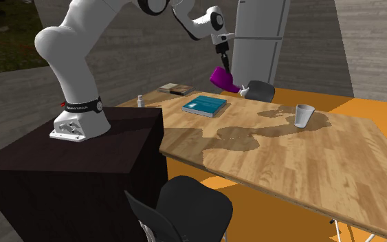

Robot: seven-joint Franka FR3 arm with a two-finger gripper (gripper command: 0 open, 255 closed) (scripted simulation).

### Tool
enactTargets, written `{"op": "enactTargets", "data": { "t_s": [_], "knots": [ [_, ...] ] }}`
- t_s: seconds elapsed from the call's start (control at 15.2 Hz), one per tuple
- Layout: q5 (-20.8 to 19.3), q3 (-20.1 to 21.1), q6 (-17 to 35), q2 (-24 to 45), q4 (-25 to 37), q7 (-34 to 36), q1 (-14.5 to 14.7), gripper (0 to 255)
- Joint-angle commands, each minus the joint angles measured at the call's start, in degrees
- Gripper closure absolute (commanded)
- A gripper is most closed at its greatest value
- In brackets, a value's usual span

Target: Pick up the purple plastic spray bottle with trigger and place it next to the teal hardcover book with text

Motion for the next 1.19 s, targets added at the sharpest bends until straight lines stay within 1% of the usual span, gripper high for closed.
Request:
{"op": "enactTargets", "data": {
  "t_s": [0.0, 1.12],
  "knots": [
    [-0.5, -0.3, 1.1, 0.6, -0.6, 0.6, 0.0, 255],
    [-4.7, -3.7, 7.8, 7.8, -0.7, 4.6, 1.7, 255]
  ]
}}
